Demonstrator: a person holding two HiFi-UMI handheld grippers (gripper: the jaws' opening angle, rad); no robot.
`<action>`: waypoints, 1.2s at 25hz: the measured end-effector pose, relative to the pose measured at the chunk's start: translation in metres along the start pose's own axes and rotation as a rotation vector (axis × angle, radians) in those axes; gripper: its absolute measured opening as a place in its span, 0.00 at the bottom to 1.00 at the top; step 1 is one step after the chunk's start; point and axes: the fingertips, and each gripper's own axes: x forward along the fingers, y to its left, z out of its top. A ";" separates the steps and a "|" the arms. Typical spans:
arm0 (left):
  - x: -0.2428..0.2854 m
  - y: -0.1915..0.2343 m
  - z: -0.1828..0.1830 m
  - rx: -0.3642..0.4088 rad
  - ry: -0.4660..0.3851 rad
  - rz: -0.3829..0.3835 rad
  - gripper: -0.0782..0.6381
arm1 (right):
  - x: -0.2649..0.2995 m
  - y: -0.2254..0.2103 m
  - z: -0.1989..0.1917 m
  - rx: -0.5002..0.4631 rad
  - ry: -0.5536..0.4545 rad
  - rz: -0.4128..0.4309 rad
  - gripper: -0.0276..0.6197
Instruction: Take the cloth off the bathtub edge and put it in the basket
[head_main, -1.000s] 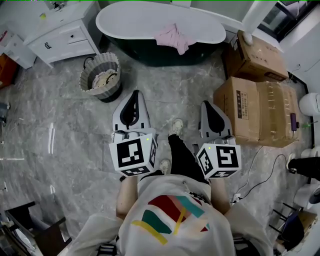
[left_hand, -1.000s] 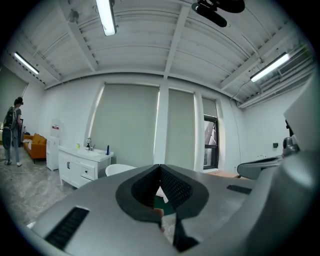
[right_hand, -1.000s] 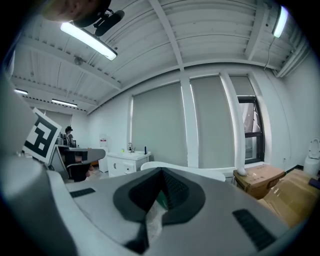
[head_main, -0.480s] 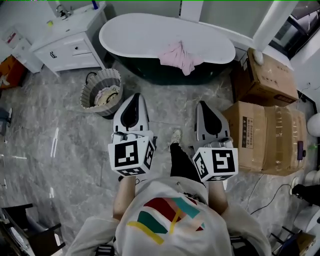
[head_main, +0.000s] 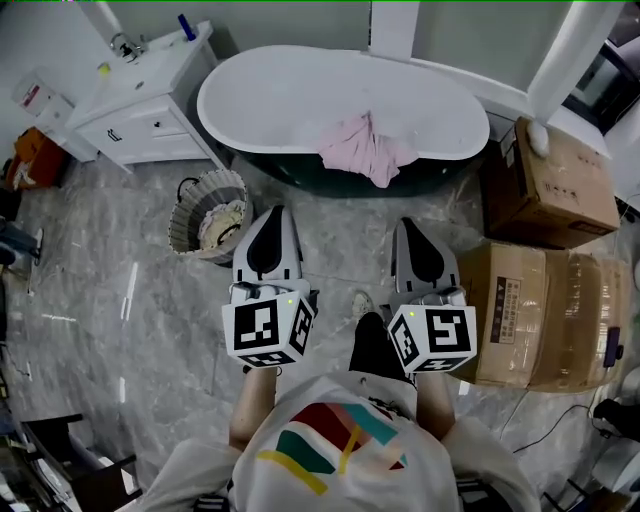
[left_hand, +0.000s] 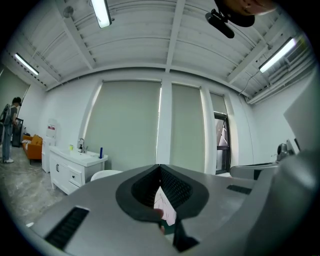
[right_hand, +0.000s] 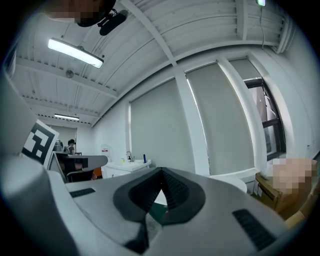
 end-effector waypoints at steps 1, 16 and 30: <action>0.010 -0.002 0.003 -0.004 0.001 -0.001 0.14 | 0.009 -0.005 0.002 -0.002 0.008 0.006 0.05; 0.164 -0.021 0.028 -0.024 0.013 0.006 0.14 | 0.123 -0.102 0.039 -0.037 0.070 -0.005 0.05; 0.245 -0.015 0.043 -0.018 0.028 -0.056 0.14 | 0.193 -0.122 0.061 -0.042 0.056 -0.039 0.05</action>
